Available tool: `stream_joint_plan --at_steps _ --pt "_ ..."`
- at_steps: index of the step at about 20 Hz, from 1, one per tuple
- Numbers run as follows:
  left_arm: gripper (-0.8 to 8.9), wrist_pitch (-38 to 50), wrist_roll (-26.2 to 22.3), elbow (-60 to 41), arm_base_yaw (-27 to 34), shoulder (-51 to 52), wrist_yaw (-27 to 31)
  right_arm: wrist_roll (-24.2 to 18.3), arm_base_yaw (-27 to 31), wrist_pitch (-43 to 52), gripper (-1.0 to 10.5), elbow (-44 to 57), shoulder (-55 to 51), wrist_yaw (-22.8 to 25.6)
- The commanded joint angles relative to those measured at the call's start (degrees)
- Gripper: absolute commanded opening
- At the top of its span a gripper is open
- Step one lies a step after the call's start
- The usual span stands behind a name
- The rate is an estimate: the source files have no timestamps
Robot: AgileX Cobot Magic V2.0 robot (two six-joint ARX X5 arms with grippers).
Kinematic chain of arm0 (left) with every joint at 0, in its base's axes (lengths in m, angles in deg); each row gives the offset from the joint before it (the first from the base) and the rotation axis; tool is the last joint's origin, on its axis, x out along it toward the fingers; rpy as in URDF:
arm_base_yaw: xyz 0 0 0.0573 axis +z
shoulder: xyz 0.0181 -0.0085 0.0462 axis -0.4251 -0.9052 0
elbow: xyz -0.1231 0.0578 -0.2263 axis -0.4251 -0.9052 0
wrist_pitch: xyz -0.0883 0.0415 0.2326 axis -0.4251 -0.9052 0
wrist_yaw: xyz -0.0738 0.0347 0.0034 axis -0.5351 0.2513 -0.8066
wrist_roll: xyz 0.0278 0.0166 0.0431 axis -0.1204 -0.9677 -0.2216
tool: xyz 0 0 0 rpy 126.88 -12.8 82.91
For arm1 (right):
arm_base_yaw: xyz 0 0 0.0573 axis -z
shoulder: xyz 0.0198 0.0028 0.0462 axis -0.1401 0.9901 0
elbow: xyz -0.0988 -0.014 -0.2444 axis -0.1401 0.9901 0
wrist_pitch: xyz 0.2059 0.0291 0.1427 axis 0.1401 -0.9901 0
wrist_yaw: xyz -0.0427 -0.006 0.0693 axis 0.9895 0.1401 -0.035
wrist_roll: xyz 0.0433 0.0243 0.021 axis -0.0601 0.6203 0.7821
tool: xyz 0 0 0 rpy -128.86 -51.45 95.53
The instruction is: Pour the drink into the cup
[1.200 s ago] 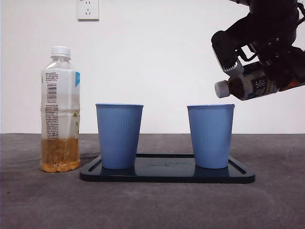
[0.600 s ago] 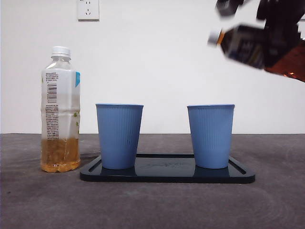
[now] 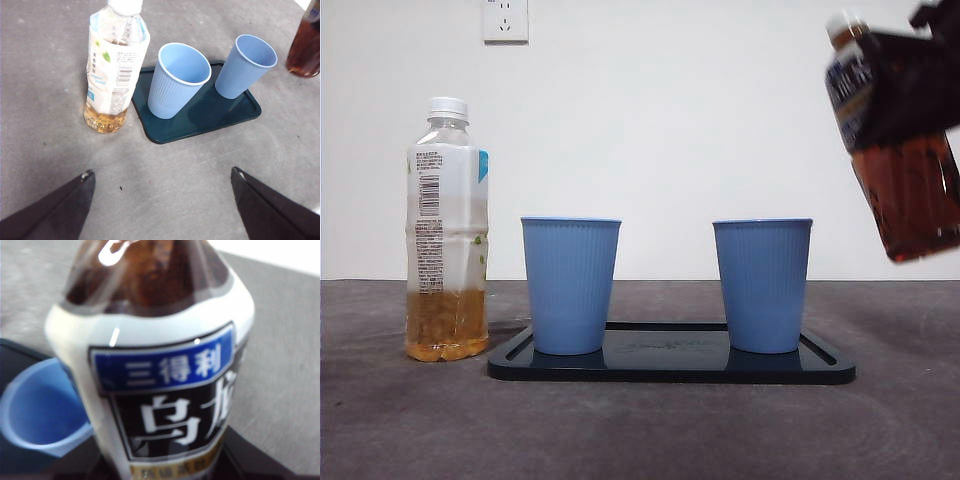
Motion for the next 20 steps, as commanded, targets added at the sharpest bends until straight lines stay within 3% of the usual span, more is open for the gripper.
stream_joint_plan --at_steps 1,5,9,16,20 --pt "4.38 0.3 -0.6 1.2 -0.1 -0.2 -0.2 4.3 0.9 10.9 0.4 2.9 0.0 -0.5" --pt "4.38 0.3 -0.6 1.2 -0.1 -0.2 -0.2 8.2 2.3 24.5 0.4 11.2 1.6 -3.2" --pt "4.39 0.3 -0.6 1.2 -0.1 -0.2 -0.2 8.9 2.6 32.9 0.4 14.4 5.6 -3.4" --pt "4.39 0.2 -0.6 1.2 -0.1 -0.2 -0.2 8.9 2.6 42.3 0.4 14.5 15.0 -3.6" --pt "4.39 0.3 -0.7 1.2 -0.1 -0.2 -0.2 8.9 2.6 43.1 0.5 14.5 17.5 -3.8"
